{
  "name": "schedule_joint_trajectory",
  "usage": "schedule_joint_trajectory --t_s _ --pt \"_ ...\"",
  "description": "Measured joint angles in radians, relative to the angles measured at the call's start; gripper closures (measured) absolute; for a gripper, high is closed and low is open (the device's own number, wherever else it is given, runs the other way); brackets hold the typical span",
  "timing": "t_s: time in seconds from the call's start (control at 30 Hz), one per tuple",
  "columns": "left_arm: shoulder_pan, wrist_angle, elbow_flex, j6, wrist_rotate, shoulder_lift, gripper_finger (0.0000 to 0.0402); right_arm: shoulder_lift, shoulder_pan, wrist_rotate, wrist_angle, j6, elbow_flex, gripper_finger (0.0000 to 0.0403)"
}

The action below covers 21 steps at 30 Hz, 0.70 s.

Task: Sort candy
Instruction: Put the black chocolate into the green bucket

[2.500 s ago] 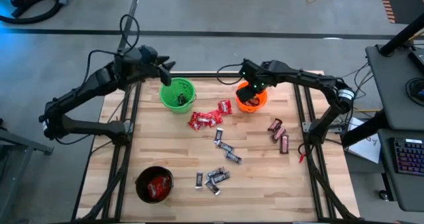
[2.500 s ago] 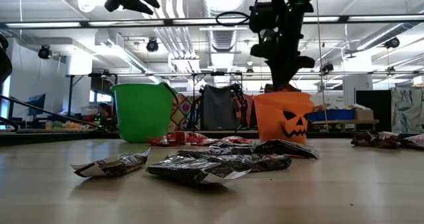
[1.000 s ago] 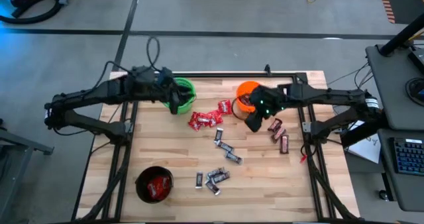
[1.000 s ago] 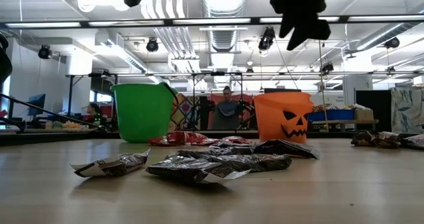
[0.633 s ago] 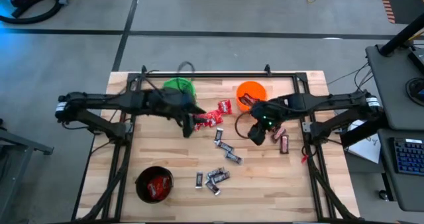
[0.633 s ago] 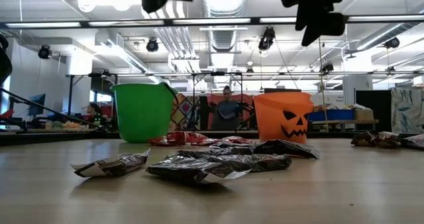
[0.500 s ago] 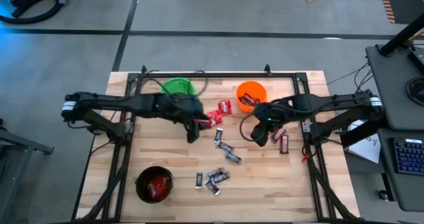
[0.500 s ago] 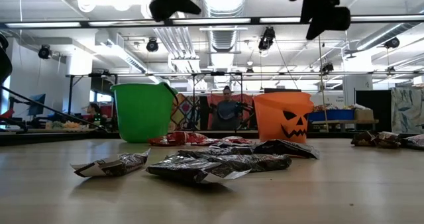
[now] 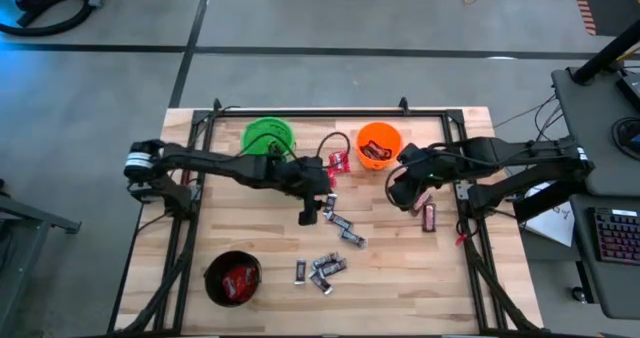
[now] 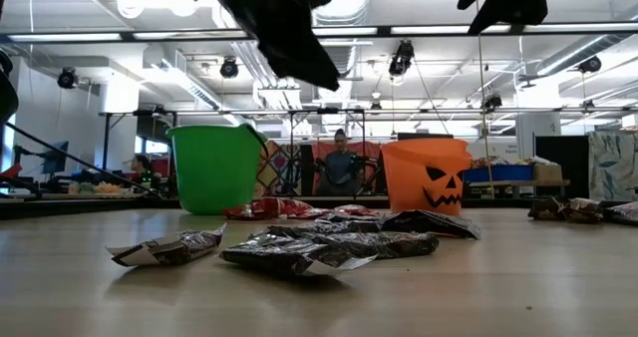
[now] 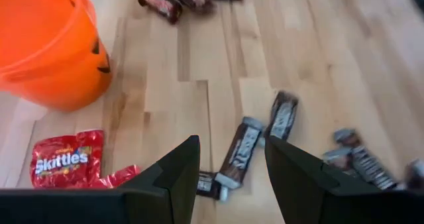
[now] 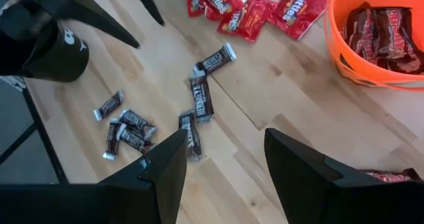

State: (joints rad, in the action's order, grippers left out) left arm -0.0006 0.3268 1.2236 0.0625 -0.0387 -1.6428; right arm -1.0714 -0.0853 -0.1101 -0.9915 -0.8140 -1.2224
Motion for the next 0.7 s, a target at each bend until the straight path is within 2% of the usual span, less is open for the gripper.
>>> schedule_joint_trajectory --t_s 0.13,0.27,0.57,0.7 --pt "-0.008 -0.036 0.0 0.059 0.003 -0.059 0.0247 -0.012 0.0 -0.003 0.001 0.0 0.0 0.0211" --pt "-0.017 -0.096 0.0 0.054 0.003 -0.112 0.0247 -0.034 0.0 -0.003 0.001 0.0 0.0 0.0211" --pt "-0.048 -0.119 0.003 0.135 0.002 -0.209 0.0246 -0.043 0.0 0.003 0.002 0.0 0.001 0.0211" --pt "-0.058 -0.137 0.005 0.135 0.001 -0.249 0.0227 -0.042 0.0 0.003 0.002 0.002 0.001 0.0211"
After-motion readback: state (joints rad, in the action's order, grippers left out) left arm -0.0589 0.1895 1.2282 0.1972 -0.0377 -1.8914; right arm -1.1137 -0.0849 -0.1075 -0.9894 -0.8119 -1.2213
